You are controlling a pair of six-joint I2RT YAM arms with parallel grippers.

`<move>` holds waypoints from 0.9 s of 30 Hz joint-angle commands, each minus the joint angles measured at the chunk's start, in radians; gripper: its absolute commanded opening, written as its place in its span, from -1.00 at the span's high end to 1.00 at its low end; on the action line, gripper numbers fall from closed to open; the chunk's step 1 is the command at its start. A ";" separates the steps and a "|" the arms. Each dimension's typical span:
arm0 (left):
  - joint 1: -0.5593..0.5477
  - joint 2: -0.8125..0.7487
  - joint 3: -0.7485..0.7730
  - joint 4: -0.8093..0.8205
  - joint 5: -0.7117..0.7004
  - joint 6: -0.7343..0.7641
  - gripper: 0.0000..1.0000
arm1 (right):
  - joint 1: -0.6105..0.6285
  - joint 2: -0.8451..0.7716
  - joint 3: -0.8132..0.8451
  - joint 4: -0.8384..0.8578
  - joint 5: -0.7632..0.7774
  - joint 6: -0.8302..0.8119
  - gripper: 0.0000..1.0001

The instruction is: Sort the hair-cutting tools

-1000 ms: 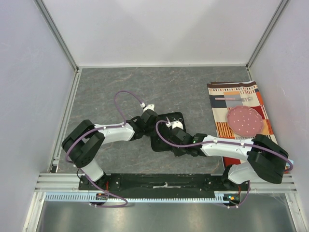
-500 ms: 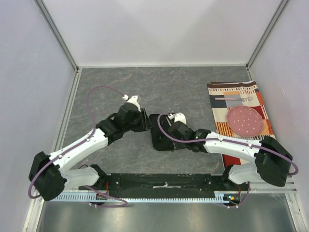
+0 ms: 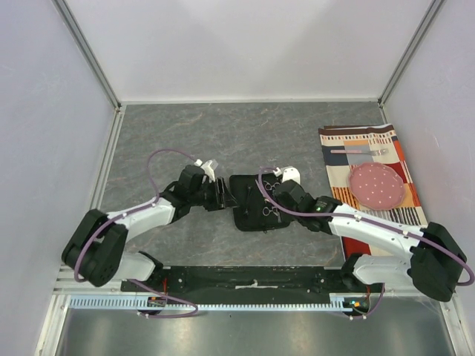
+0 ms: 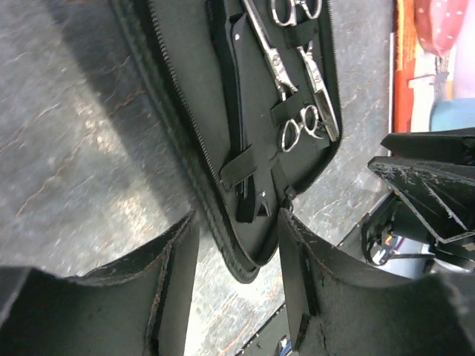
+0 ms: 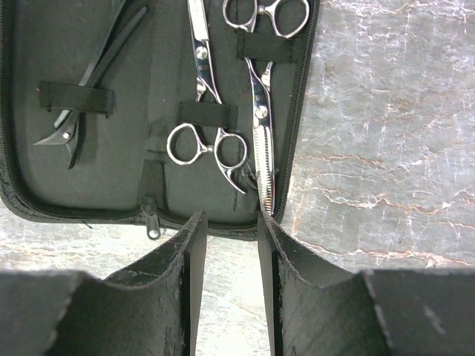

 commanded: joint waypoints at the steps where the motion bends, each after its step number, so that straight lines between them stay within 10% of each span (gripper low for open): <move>1: 0.023 0.094 -0.022 0.292 0.126 -0.037 -0.07 | -0.007 -0.056 -0.031 -0.014 0.013 -0.015 0.17; 27: 0.113 0.456 0.079 0.560 0.211 -0.013 -0.03 | -0.009 -0.062 -0.057 0.000 -0.001 -0.040 0.17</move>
